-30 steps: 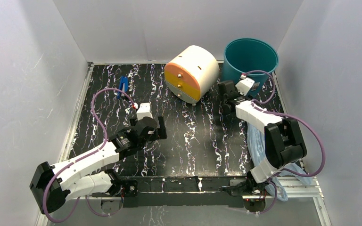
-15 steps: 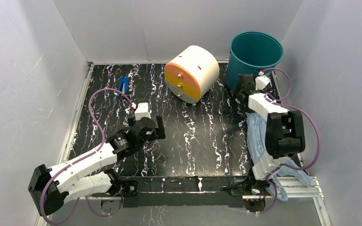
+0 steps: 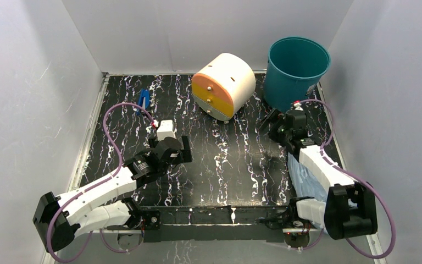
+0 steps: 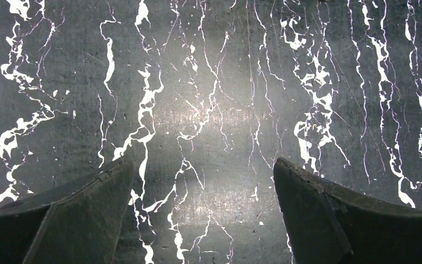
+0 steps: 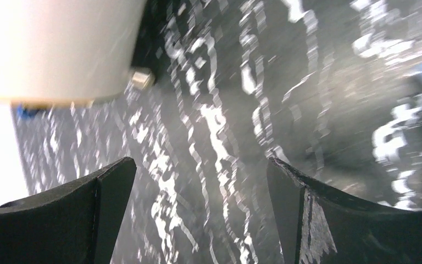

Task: Put the trash bags into the trash bin
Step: Move the distractor to the center of the board.

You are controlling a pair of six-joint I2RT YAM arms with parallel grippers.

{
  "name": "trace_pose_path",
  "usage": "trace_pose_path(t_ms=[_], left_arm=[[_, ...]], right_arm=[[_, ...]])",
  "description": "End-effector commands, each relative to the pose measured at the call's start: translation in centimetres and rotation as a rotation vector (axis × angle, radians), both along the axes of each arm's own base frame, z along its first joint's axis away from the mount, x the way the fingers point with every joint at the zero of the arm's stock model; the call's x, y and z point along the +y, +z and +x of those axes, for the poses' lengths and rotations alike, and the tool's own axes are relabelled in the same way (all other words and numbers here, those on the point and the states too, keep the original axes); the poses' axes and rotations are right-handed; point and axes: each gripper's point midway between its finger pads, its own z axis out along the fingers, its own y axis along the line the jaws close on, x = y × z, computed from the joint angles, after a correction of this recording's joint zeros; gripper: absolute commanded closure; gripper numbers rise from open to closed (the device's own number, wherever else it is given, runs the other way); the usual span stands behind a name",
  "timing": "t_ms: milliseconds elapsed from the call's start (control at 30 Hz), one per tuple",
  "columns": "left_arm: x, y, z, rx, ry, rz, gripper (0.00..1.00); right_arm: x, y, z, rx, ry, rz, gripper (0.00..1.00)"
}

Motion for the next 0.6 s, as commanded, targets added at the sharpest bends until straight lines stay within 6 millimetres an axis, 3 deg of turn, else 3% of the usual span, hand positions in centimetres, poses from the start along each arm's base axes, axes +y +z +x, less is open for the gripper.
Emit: trace_pose_path(t_ms=[0, 233, 400, 567], left_arm=[[0.8, 0.6, 0.7, -0.036, 0.036, 0.029, 0.04], [0.4, 0.3, 0.5, -0.004, 0.014, -0.038, 0.02], [1.5, -0.4, 0.9, 0.044, 0.025, -0.062, 0.02], [3.2, -0.9, 1.1, 0.095, 0.065, -0.138, 0.02]], right_arm=[[6.8, 4.6, -1.9, -0.167, 0.293, 0.165, 0.02], [9.7, 7.1, -1.6, -0.203, 0.375, 0.202, 0.01], [11.7, 7.7, -0.9, -0.187, 0.421, 0.201, 0.01], [10.7, 8.7, 0.9, -0.217, 0.325, 0.155, 0.01]])
